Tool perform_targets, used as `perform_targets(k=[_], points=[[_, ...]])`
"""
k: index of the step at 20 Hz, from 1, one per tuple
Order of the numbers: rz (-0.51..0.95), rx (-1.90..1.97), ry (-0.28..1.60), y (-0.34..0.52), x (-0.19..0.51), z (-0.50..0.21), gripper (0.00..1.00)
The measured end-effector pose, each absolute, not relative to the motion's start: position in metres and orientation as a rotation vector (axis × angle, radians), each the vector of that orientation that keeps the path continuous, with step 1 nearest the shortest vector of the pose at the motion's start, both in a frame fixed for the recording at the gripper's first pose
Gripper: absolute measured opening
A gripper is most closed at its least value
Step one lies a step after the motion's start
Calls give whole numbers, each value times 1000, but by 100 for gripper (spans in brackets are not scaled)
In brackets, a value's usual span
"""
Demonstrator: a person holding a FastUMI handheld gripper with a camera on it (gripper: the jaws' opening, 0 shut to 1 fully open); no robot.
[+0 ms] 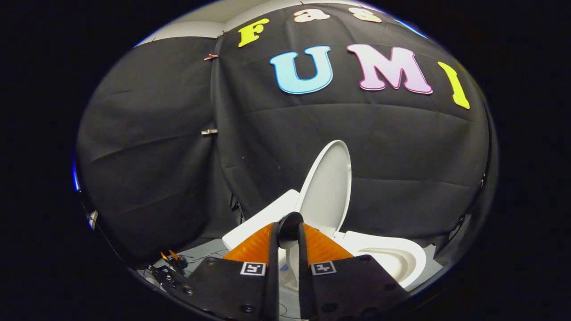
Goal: Open the toilet lid.
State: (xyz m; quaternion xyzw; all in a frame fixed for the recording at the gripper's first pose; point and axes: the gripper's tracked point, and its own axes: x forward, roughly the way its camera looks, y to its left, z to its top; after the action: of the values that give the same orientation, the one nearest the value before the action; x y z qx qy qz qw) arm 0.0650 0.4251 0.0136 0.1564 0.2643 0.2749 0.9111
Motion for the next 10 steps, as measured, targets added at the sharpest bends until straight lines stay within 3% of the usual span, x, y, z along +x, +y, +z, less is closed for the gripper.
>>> perform_targets(k=[3, 4, 8, 10], points=[[625, 317, 566, 455, 61, 13, 23], [632, 309, 558, 460, 62, 15, 36], [702, 341, 574, 484, 62, 17, 38], [738, 349, 589, 498, 58, 14, 68]])
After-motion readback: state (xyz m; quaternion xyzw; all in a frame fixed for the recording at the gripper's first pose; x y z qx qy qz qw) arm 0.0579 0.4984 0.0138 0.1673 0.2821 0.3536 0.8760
